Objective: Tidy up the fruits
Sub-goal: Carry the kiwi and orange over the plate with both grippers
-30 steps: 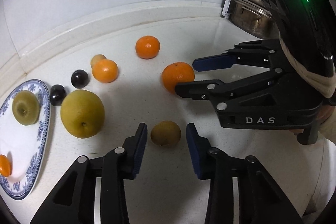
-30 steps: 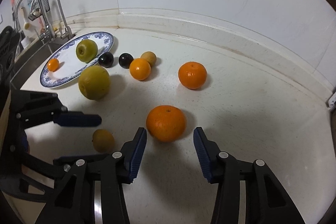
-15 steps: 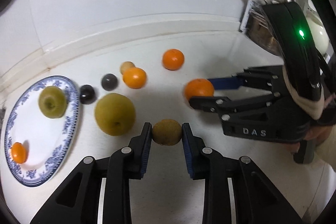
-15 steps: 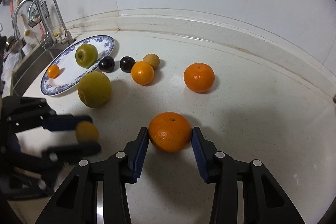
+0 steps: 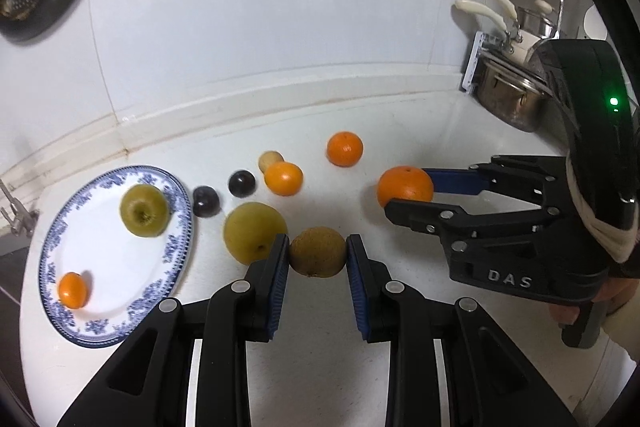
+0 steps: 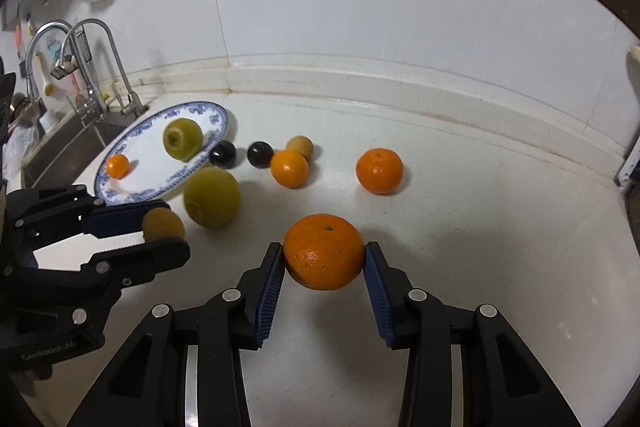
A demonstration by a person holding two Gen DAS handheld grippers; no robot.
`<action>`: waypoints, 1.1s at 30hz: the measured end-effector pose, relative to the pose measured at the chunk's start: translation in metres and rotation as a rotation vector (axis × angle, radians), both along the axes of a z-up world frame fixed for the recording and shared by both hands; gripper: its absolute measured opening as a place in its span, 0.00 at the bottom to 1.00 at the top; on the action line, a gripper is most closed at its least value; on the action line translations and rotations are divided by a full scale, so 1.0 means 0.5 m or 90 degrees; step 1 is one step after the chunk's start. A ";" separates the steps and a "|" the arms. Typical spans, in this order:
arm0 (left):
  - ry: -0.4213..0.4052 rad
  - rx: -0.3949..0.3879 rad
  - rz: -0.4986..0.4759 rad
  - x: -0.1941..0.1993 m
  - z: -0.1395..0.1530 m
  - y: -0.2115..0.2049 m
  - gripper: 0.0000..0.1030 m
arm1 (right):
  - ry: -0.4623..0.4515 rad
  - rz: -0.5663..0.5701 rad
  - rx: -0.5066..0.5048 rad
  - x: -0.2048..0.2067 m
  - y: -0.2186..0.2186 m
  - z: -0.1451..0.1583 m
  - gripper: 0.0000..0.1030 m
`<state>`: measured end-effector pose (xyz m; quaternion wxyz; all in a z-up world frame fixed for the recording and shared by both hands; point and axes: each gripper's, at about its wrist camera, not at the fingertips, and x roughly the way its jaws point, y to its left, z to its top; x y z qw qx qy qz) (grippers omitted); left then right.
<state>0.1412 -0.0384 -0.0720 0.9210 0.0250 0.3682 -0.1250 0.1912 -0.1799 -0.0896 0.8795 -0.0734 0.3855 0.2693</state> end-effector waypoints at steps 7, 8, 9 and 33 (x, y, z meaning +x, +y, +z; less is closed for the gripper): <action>-0.026 -0.007 0.017 -0.036 0.033 0.026 0.28 | -0.020 -0.016 0.029 -0.039 0.003 0.044 0.40; -0.029 -0.008 0.022 -0.042 0.038 0.031 0.28 | -0.022 -0.019 0.035 -0.044 0.003 0.050 0.40; -0.033 -0.010 0.025 -0.048 0.042 0.037 0.28 | -0.026 -0.021 0.042 -0.052 0.006 0.058 0.40; -0.099 -0.021 0.120 -0.166 0.106 0.207 0.28 | -0.067 0.012 0.087 -0.175 0.150 0.129 0.40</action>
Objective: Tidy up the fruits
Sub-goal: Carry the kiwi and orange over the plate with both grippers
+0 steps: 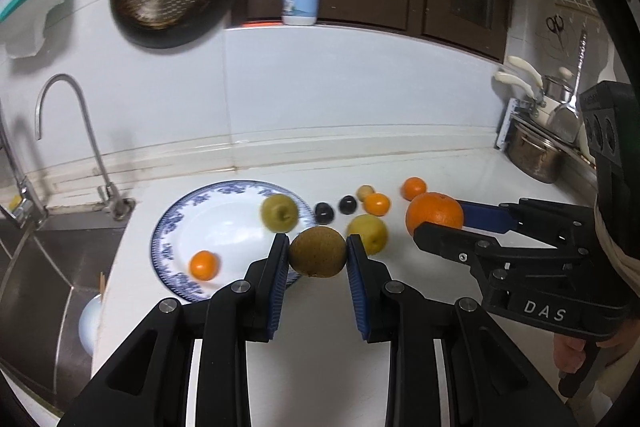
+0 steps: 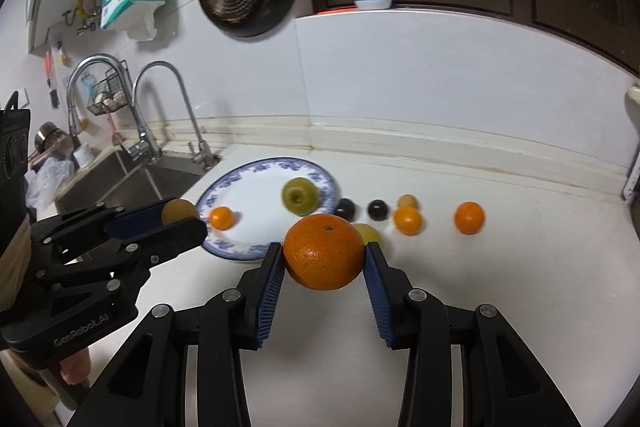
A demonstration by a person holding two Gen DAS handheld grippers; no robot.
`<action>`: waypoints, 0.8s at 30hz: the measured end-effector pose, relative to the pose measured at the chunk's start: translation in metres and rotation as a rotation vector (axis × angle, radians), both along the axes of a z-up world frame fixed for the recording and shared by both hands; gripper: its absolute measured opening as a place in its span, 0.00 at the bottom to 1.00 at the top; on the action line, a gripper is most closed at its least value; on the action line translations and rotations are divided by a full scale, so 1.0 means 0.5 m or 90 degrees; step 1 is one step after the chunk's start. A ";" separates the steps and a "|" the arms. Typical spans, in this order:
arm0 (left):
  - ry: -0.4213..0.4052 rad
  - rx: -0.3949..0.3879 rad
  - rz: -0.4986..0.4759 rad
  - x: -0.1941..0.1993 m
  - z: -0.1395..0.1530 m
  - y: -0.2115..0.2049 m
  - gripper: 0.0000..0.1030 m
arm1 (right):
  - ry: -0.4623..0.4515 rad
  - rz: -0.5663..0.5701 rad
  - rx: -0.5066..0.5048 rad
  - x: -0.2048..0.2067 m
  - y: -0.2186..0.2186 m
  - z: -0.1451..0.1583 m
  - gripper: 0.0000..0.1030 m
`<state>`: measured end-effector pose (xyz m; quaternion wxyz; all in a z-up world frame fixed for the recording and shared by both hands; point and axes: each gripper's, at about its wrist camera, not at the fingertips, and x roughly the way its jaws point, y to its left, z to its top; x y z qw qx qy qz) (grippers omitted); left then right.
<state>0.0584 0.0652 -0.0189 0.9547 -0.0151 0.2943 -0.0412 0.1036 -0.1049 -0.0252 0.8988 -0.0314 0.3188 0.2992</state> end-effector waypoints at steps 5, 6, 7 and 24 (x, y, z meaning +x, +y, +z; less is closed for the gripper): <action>-0.003 0.003 0.024 -0.007 -0.003 0.046 0.28 | -0.002 0.017 -0.001 -0.005 0.047 -0.001 0.40; -0.003 0.004 0.029 -0.008 -0.004 0.055 0.28 | -0.003 0.020 -0.002 -0.006 0.059 -0.002 0.40; -0.003 0.006 0.033 -0.008 -0.005 0.062 0.28 | -0.004 0.022 -0.003 -0.007 0.067 -0.002 0.40; 0.029 0.024 0.065 0.034 -0.051 0.189 0.28 | 0.013 0.045 -0.039 0.032 0.215 -0.047 0.40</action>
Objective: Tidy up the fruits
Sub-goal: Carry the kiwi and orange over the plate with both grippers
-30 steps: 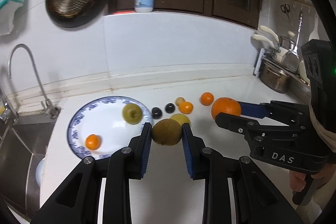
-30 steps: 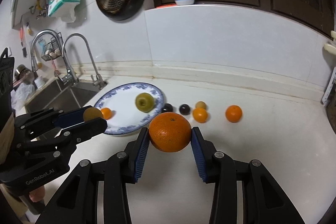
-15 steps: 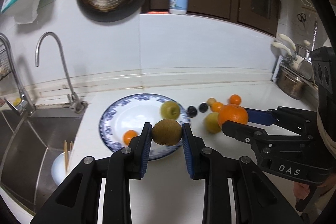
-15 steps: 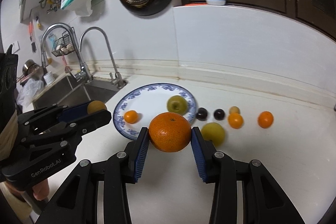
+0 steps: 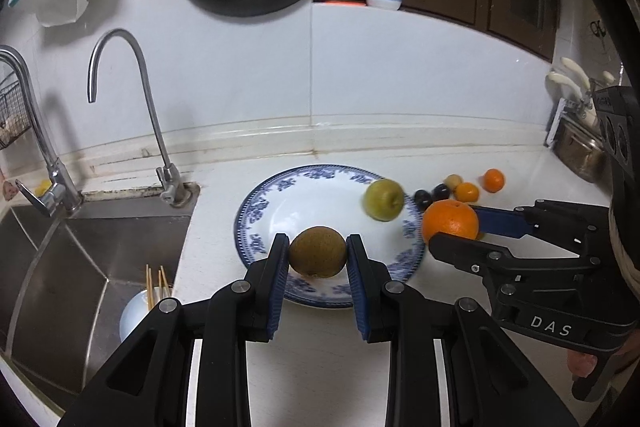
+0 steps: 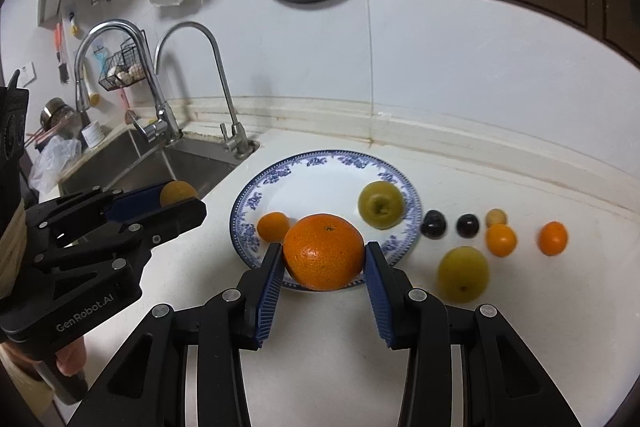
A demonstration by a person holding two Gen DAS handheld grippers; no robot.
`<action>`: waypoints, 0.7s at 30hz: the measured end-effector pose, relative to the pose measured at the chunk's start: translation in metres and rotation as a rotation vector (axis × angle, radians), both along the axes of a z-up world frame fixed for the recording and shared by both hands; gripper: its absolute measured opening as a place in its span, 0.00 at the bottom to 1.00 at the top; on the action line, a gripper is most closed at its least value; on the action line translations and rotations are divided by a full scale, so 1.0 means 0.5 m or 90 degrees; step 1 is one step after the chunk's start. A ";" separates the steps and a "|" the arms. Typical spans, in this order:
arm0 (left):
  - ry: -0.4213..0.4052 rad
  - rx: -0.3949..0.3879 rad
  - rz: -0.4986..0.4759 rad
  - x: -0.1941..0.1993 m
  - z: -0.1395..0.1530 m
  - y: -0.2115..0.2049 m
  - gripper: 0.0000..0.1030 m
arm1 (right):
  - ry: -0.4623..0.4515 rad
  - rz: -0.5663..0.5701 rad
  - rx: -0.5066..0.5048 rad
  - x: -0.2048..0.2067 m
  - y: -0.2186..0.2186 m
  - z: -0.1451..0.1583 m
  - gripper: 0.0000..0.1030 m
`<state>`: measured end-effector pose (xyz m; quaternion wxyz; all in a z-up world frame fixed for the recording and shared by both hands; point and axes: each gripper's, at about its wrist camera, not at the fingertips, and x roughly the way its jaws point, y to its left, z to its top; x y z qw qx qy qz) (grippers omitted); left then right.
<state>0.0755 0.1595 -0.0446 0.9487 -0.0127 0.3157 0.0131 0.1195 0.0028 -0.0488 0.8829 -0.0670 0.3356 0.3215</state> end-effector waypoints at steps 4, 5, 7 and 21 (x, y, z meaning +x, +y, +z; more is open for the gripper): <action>0.020 -0.002 -0.005 0.034 -0.020 0.029 0.28 | 0.016 -0.003 -0.018 0.028 0.030 -0.020 0.40; 0.025 -0.002 -0.006 0.042 -0.025 0.035 0.28 | 0.023 -0.002 -0.019 0.037 0.038 -0.026 0.40; 0.034 -0.002 -0.011 0.059 -0.034 0.046 0.28 | 0.033 -0.004 -0.024 0.051 0.049 -0.035 0.40; 0.145 -0.009 -0.057 0.200 -0.105 0.086 0.28 | 0.068 -0.025 -0.074 0.118 0.113 -0.100 0.40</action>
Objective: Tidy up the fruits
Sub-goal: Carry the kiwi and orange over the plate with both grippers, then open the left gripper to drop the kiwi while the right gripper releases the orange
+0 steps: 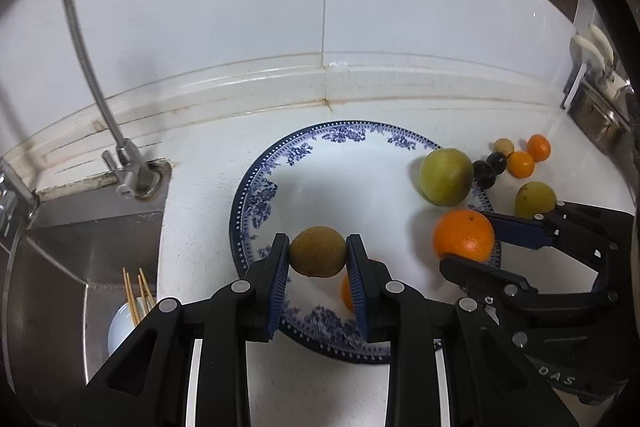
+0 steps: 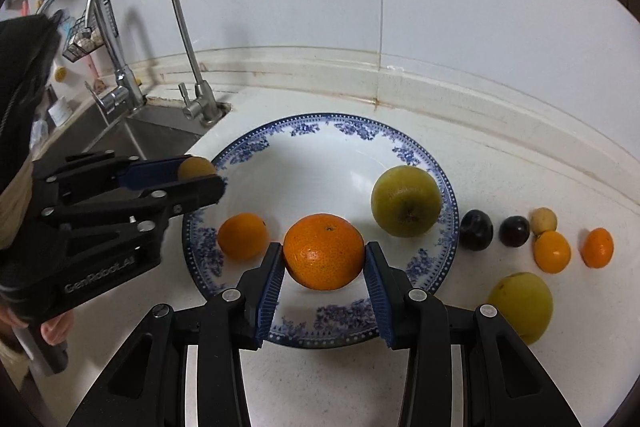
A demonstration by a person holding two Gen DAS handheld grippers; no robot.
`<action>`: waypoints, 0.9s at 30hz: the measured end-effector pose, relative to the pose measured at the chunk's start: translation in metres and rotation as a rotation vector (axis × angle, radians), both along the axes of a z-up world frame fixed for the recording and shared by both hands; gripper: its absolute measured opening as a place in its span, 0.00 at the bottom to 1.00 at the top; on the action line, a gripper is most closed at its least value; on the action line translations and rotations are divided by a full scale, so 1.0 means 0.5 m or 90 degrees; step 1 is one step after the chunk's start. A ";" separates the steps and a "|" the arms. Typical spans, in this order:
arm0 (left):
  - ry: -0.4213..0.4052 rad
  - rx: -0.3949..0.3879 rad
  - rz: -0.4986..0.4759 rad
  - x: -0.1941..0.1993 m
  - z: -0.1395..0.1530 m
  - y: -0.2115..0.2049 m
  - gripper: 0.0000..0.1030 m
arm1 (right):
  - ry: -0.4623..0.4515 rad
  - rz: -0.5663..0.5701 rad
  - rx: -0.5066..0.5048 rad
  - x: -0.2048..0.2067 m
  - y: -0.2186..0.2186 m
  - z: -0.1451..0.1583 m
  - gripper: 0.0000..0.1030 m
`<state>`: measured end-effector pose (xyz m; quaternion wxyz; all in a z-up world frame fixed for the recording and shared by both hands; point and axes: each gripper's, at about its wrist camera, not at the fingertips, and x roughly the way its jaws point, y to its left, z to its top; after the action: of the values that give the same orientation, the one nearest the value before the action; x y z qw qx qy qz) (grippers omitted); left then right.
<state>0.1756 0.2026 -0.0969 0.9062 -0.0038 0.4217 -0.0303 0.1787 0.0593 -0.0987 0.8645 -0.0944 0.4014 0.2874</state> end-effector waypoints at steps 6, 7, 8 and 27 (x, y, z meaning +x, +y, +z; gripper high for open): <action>0.025 -0.008 -0.011 0.028 -0.017 0.001 0.28 | 0.021 -0.011 0.000 0.015 -0.002 -0.010 0.41; 0.026 -0.011 -0.012 0.030 -0.018 0.000 0.28 | 0.023 -0.012 0.000 0.018 -0.003 -0.012 0.41; 0.026 -0.013 -0.012 0.031 -0.017 0.000 0.28 | 0.024 -0.013 0.000 0.019 -0.004 -0.012 0.41; -0.026 -0.016 0.031 -0.033 0.047 -0.013 0.37 | -0.005 -0.028 0.022 0.002 -0.040 0.019 0.56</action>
<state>0.1591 0.1959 -0.0734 0.9149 -0.0248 0.4027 -0.0135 0.1795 0.0391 -0.0892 0.8738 -0.0716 0.3947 0.2748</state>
